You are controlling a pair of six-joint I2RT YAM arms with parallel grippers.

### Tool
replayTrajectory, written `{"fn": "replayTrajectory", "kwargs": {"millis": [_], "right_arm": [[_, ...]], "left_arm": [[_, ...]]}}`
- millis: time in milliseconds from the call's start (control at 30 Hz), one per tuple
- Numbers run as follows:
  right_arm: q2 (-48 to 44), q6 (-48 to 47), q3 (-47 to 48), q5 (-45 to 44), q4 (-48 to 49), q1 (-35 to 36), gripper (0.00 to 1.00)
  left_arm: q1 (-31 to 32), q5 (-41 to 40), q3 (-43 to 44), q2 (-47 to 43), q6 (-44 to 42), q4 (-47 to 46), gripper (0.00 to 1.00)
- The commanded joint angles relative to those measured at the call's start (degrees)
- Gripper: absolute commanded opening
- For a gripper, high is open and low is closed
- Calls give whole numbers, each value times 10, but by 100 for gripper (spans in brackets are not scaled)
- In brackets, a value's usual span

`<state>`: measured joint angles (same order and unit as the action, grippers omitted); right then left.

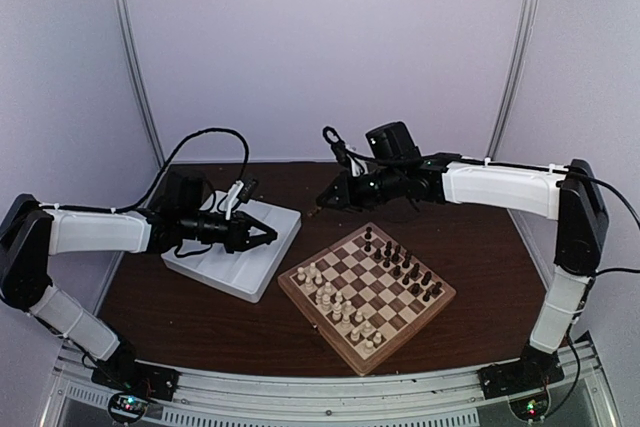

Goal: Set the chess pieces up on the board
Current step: Place the chess piece on the chessboard.

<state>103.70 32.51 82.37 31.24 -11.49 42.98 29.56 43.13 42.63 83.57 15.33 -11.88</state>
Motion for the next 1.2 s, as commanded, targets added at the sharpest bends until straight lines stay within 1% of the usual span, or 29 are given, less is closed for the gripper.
{"fn": "replayTrajectory", "kwargs": {"millis": [0,100,233,400,700,1167], "right_arm": [[-29,-36,-7,-24,-36,-4,0],[-54,-95,-8,-79,-102,-14,0],[-87,-176,-10,-194,-188,-18,0],[-107,-231,-27,-266,-233,-21,0],[-109,-259,-43,-296,-244,-29,0],[-68,-264,-53,-282,-220,-48,0]], "left_arm": [[-4,-13,2,-8,-9,5,15],[-4,-25,7,-13,-10,24,15],[-4,-50,14,-25,-18,56,15],[-4,-52,22,-32,-17,64,15],[-4,-50,35,-32,-19,82,15],[-4,-49,42,-31,-19,87,15]]}}
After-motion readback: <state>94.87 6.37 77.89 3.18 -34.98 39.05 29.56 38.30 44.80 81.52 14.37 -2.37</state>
